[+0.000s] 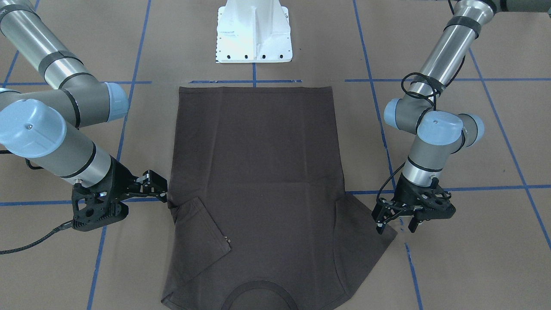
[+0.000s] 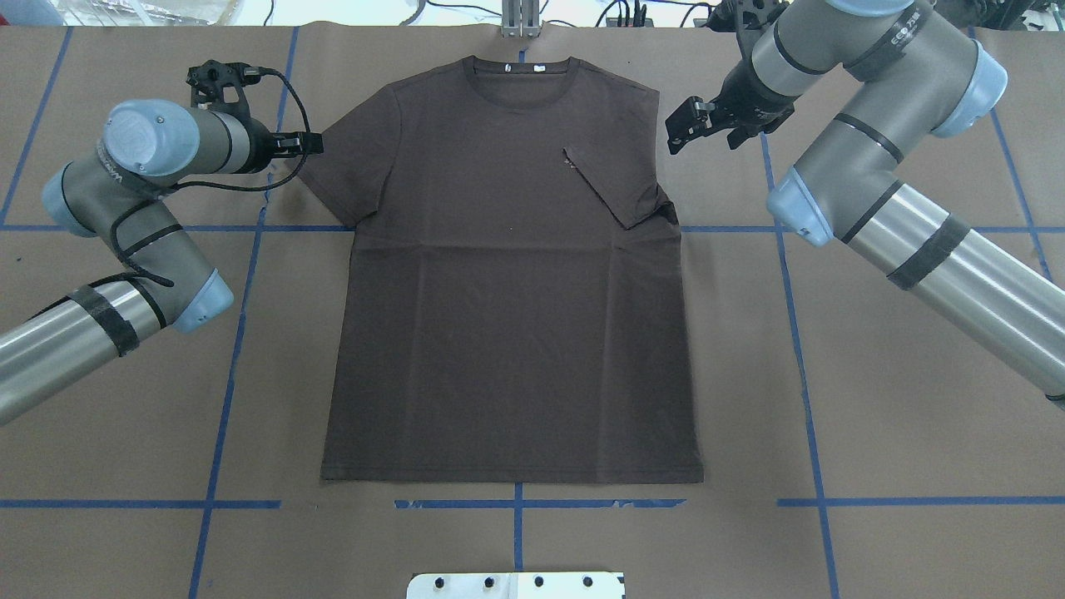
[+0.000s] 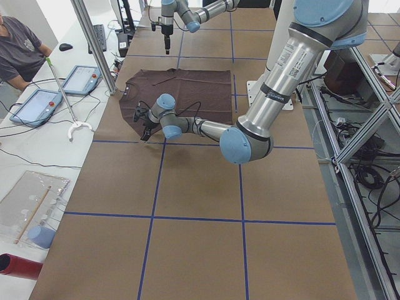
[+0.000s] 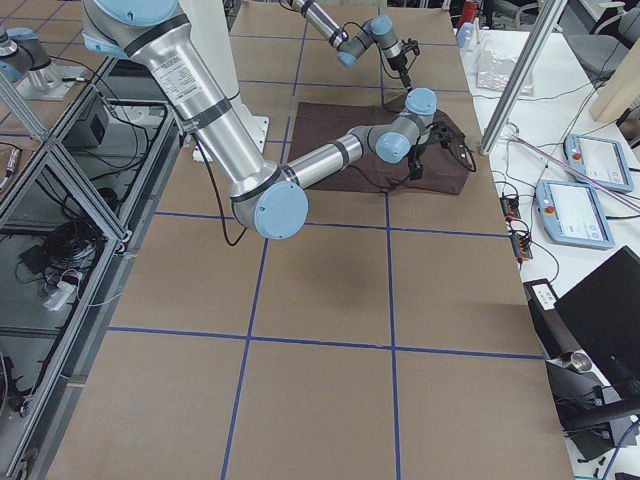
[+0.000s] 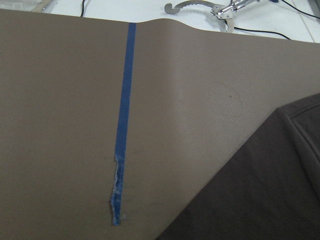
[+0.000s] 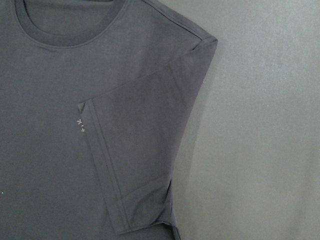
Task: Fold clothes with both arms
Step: 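Release the sleeve and lift the right gripper while the left arm approaches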
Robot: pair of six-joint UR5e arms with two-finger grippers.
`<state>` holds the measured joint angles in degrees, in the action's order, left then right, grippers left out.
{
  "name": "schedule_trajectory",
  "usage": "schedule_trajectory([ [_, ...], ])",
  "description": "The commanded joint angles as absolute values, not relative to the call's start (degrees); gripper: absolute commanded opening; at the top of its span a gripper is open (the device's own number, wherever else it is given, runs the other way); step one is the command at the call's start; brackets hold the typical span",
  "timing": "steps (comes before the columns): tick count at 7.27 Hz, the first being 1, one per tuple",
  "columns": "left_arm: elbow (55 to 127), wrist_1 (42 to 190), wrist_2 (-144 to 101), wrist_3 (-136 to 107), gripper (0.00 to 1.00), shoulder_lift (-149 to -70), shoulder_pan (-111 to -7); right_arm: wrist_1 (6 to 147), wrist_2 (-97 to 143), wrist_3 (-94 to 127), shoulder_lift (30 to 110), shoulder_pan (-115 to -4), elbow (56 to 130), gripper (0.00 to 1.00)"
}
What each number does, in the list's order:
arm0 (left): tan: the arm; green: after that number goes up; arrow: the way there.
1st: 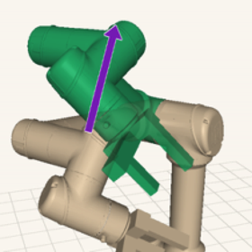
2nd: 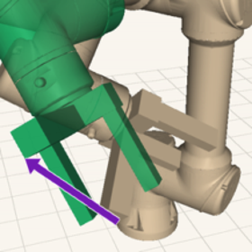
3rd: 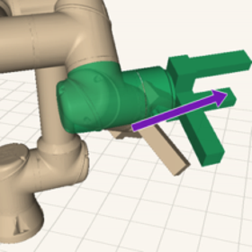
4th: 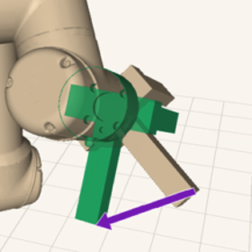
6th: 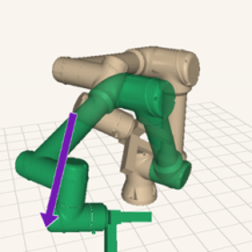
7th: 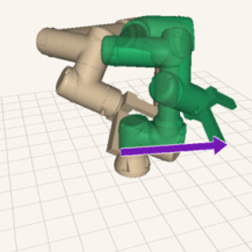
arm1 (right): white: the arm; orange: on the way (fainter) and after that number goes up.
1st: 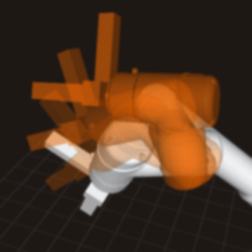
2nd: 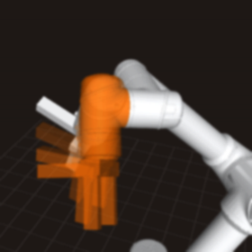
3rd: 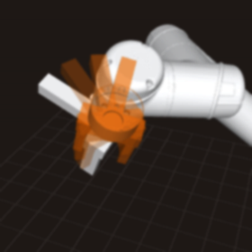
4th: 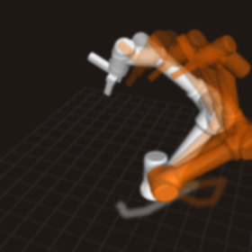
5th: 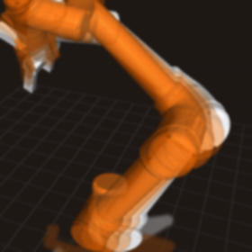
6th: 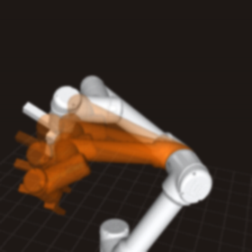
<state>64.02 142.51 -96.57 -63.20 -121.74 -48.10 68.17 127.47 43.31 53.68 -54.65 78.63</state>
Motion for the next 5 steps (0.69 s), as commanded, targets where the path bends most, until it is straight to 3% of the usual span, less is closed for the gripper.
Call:
schedule_trajectory([
  [1, 60.84, 142.47, -96.07, -63.46, 0.99, -123.56, -47.11, 68.20, 127.35, 43.33, 53.61, -54.58, 78.57, 1.00],
  [3, 60.82, 142.47, -96.15, -63.20, 0.94, -123.66, -47.11, 68.20, 127.35, 43.33, 53.61, -54.49, 78.40, 1.00],
  [5, 60.82, 142.47, -96.15, -63.02, 0.82, -123.84, -47.11, 68.12, 127.35, 43.33, 53.61, -54.58, 78.22, 1.00],
])
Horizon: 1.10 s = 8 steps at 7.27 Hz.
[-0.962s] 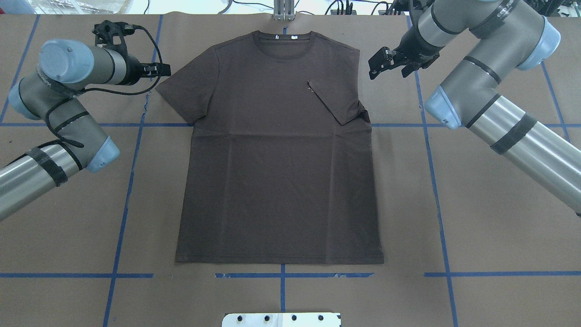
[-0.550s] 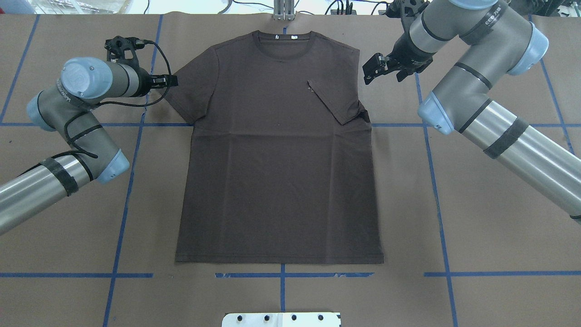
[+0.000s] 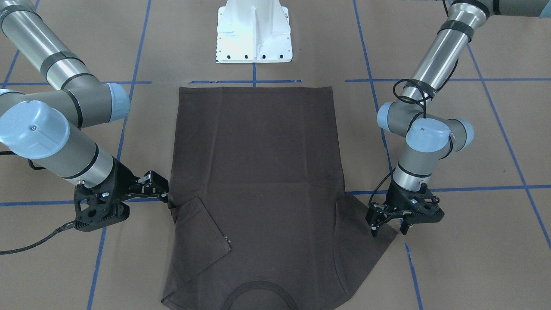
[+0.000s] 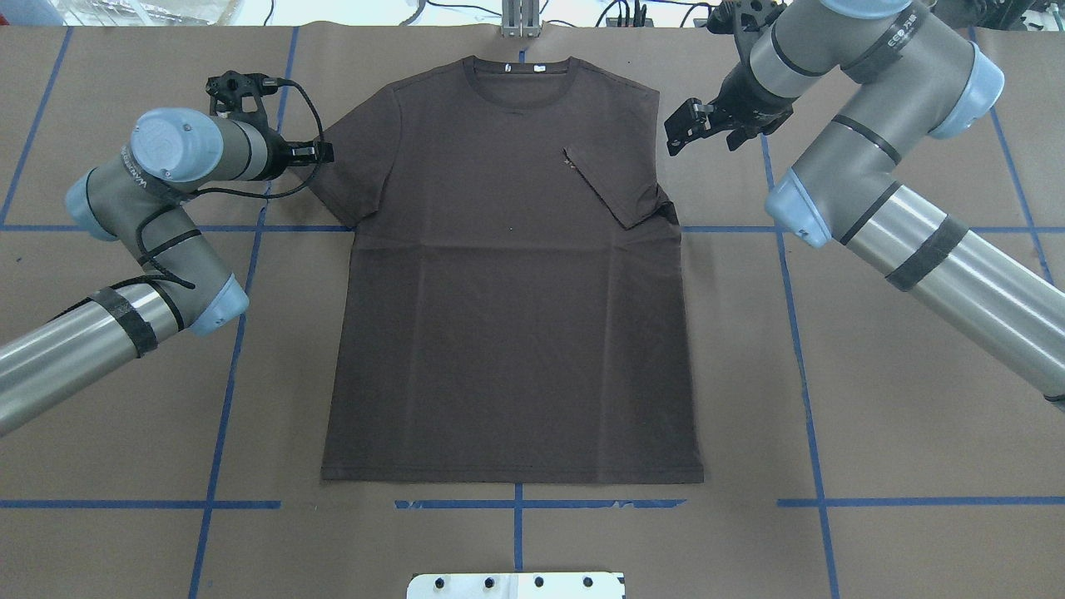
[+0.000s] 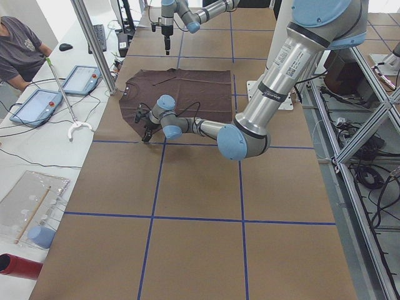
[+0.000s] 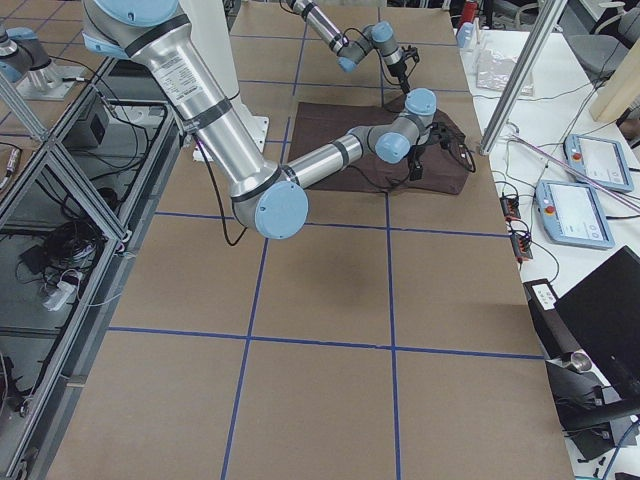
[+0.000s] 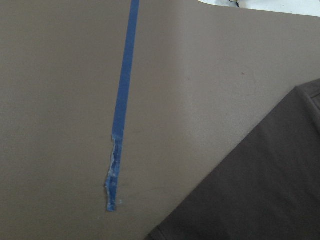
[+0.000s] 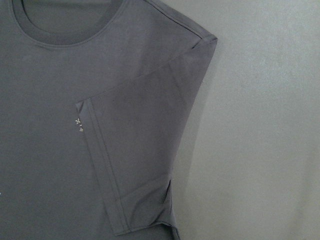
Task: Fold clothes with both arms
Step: 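Release the sleeve and lift the right gripper while the left arm approaches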
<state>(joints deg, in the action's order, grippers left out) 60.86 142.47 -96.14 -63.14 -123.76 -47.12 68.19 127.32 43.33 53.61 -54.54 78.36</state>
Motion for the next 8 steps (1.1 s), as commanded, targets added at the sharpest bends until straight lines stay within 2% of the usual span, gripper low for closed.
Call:
schedule_trajectory([
  [1, 60.99, 142.47, -96.15, -63.10, 0.69, -123.84, -47.11, 68.12, 127.35, 43.33, 53.61, -54.58, 78.22, 1.00],
  [3, 61.08, 142.30, -96.15, -63.19, 0.42, -123.84, -47.11, 68.12, 127.35, 43.33, 53.61, -54.58, 78.05, 1.00],
  [5, 61.17, 142.12, -96.24, -63.11, 0.00, -124.36, -47.20, 68.12, 127.35, 43.33, 53.70, -54.58, 78.05, 1.00],
  [7, 62.83, 137.67, -96.68, -63.11, 0.00, -126.20, -47.37, 67.85, 127.27, 43.24, 54.05, -54.58, 78.05, 1.00],
  [8, 66.41, 130.15, -96.77, -63.80, 0.00, -129.08, -47.29, 67.76, 127.27, 43.24, 54.23, -54.58, 77.87, 1.00],
])
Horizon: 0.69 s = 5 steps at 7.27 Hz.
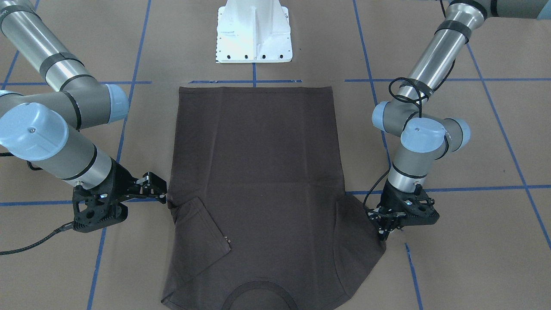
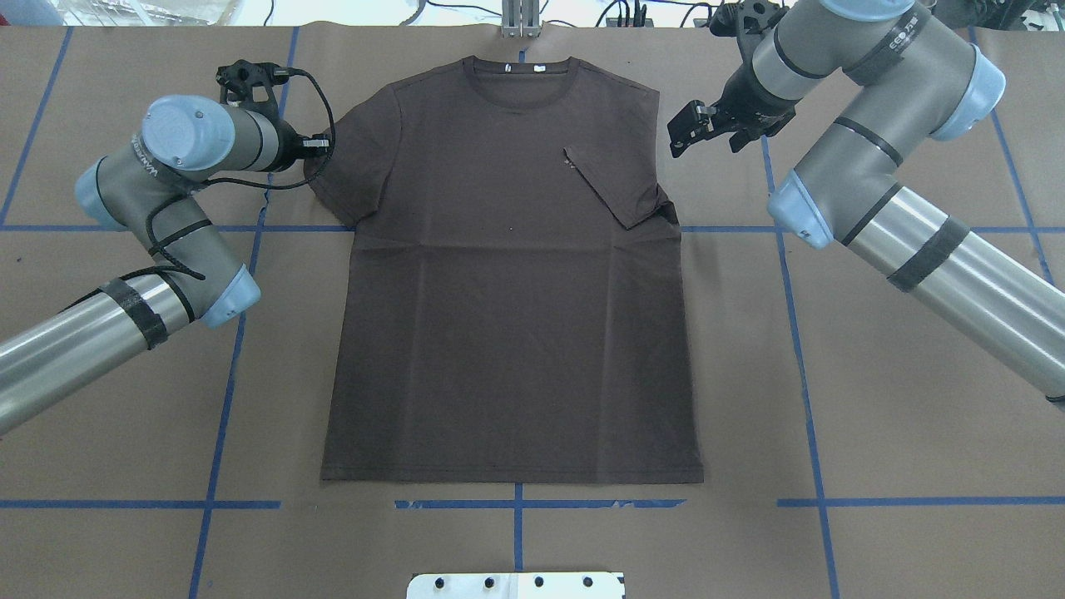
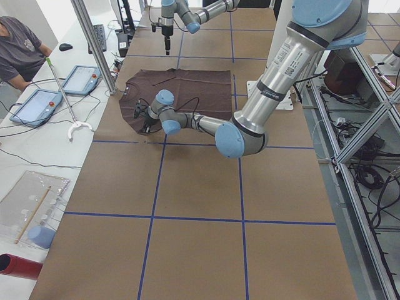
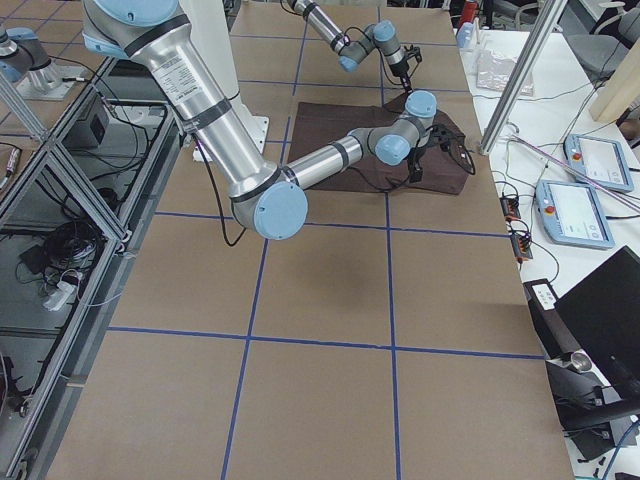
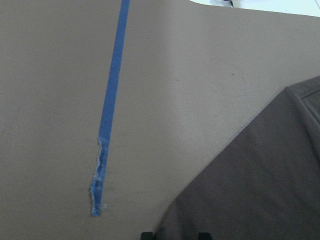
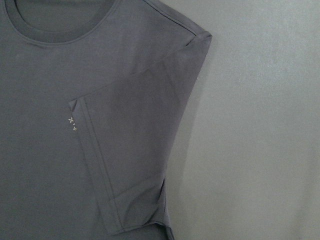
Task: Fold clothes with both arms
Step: 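Grasp the sleeve nearest the left gripper and fold it onto the body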
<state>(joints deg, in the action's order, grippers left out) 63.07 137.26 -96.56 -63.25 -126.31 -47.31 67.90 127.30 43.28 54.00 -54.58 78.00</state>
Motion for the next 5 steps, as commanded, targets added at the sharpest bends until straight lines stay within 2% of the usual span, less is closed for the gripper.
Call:
schedule_trajectory([
  [1, 66.44, 123.12, -96.77, -66.85, 0.00, -135.20, -47.20, 67.50, 127.27, 43.24, 54.23, -54.58, 77.78, 1.00],
  [2, 63.75, 122.61, -96.77, -73.24, 0.00, -140.31, -45.81, 67.41, 127.27, 43.33, 54.23, -54.49, 77.87, 1.00],
  [3, 58.07, 122.69, -96.51, -76.35, 0.00, -144.89, -43.62, 67.41, 127.27, 43.33, 54.32, -54.49, 77.87, 1.00],
  [5, 54.94, 126.19, -96.24, -77.61, 0.00, -145.28, -41.49, 67.33, 127.09, 43.33, 54.58, -54.49, 77.87, 1.00],
])
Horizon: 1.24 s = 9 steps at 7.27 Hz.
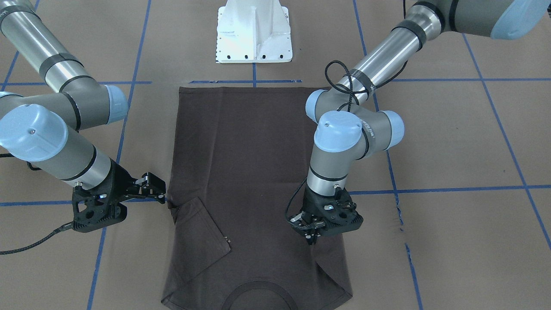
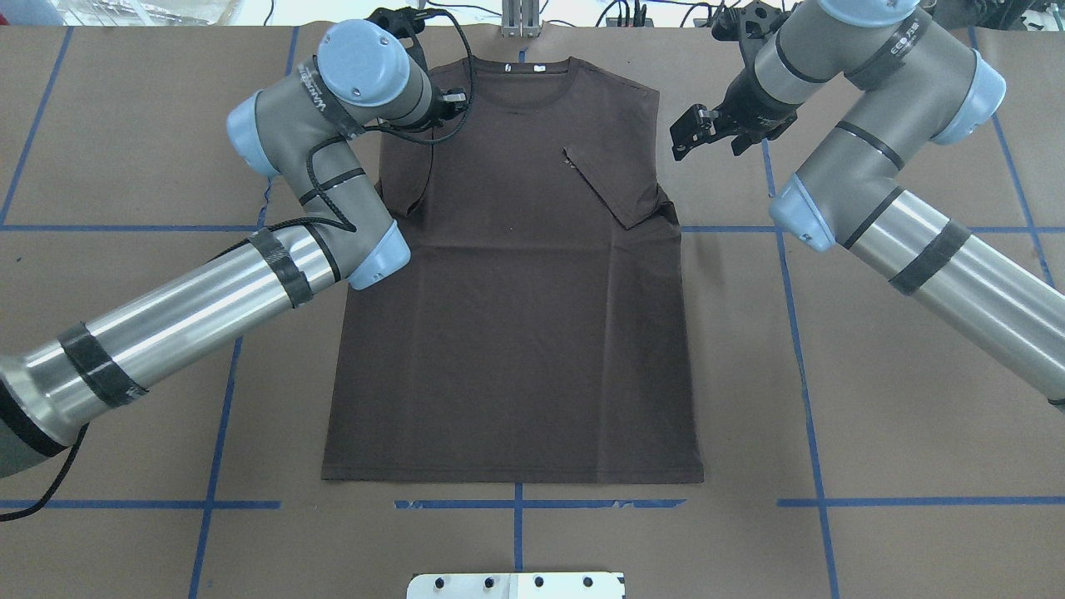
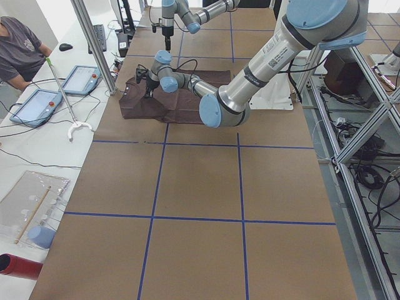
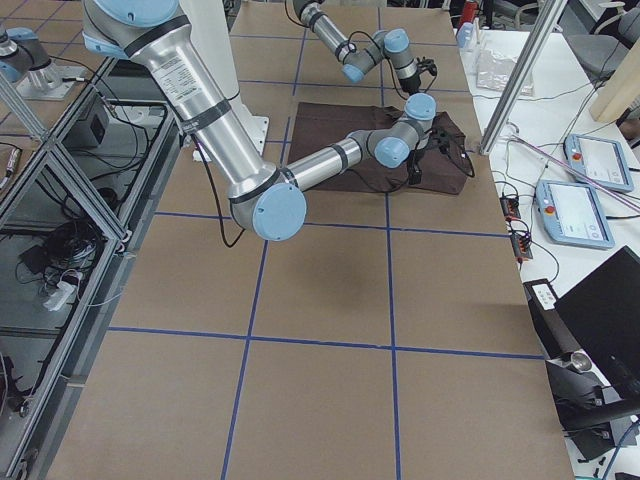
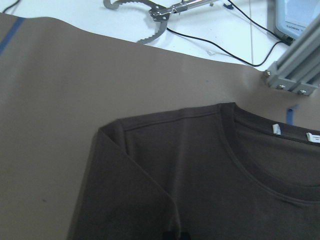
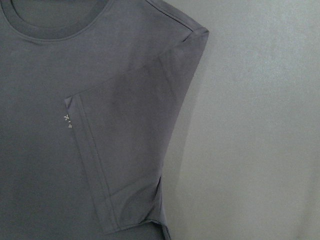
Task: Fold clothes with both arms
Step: 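Grasp the sleeve nearest the left gripper and fold it onto the body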
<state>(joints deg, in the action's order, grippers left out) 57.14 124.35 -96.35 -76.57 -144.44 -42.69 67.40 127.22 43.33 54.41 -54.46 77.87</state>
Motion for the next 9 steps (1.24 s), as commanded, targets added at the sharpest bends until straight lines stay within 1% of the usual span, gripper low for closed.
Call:
schedule_trajectory([
  [1, 54.67, 127.34, -96.24, -77.61, 0.00, -145.28, -41.48, 67.32, 126.65, 43.33, 54.58, -54.23, 77.87, 1.00],
  [2, 54.67, 127.44, -96.24, -77.61, 0.00, -145.46, -41.31, 67.41, 126.04, 43.33, 54.58, -54.14, 77.78, 1.00],
  [3, 54.67, 127.53, -96.24, -77.35, 0.37, -145.37, -41.31, 67.41, 126.04, 43.33, 54.67, -54.14, 77.87, 1.00],
  [4, 54.67, 127.62, -96.33, -76.65, 0.88, -145.46, -41.31, 67.33, 126.04, 43.24, 55.02, -54.05, 77.87, 1.00],
  [5, 54.75, 129.53, -96.50, -76.12, 1.00, -145.37, -41.40, 67.32, 126.04, 43.33, 55.02, -54.05, 77.87, 1.00],
  [6, 55.19, 129.72, -96.76, -75.59, 1.00, -145.28, -41.40, 67.32, 126.12, 43.33, 55.11, -54.05, 78.05, 1.00],
  [7, 57.98, 128.77, -100.07, -73.32, 1.00, -144.15, -41.74, 67.32, 126.04, 45.24, 56.33, -52.92, 79.27, 1.00],
  [8, 62.88, 127.54, -105.76, -71.73, 1.00, -140.23, -41.84, 67.24, 124.99, 51.27, 59.12, -49.43, 82.93, 1.00],
  [9, 69.72, 124.22, -107.82, -70.15, 1.00, -135.57, -41.92, 67.15, 121.85, 57.16, 63.24, -45.83, 89.49, 1.00],
])
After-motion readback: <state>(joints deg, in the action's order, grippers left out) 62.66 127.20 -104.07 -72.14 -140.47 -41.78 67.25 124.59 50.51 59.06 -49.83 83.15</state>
